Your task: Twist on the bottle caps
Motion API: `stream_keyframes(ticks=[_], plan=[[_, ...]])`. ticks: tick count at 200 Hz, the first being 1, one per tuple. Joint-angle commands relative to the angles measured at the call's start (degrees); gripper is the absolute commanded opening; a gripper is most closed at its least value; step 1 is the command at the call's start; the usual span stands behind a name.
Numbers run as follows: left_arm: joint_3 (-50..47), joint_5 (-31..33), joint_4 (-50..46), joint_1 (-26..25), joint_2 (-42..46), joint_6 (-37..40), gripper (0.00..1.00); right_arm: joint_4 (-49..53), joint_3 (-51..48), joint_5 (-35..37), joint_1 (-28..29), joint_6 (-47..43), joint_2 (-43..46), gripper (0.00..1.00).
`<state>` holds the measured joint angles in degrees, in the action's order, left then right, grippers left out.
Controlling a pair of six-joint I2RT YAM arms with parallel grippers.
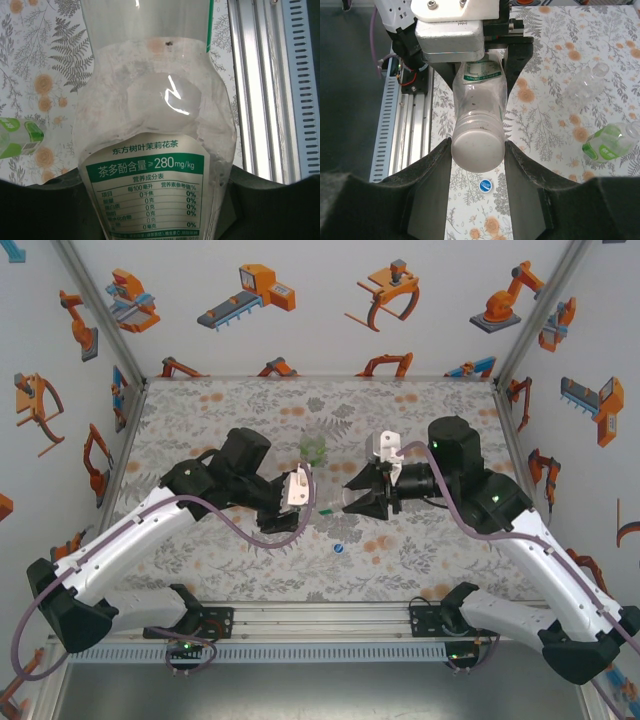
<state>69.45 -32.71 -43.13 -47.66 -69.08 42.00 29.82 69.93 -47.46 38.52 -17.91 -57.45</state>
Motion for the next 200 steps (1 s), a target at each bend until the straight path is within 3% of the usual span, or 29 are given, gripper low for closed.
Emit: stream_keyframes(ticks=[1,32,65,117,163,200], plan=[[2.0,-2.1,5.9,-0.2,0.2,-2.3,0.0,0.0,0.3,1.9,1.5,2.1,-0.5,0.0],[0.5,2.6,9.7,-0.2,0.6,-2.7,0.0,-4.6,-1.1,6.3,1.5,16.1,-0.5,0.0],[0.2,3.4,12.4,-0.2,0.0,-1.6,0.0,-7.3,-1.3,8.5,1.5,34.8,-2.0,0.0],[0.1,4.7,13.2,-0.2,-1.2,0.3,0.0,6.2,6.2,18.7,1.5,60.6,-7.5,0.0],[-0.6,4.8,16.1,-0.3,-1.5,0.3,0.0,8.4,3.7,23.2,0.4,87.3,-9.7,0.0],[-1.0,4.8,17.2,-0.3,-1.6,0.3,0.0,6.7,3.2,22.2,0.1,91.6,-10.5,0.13]])
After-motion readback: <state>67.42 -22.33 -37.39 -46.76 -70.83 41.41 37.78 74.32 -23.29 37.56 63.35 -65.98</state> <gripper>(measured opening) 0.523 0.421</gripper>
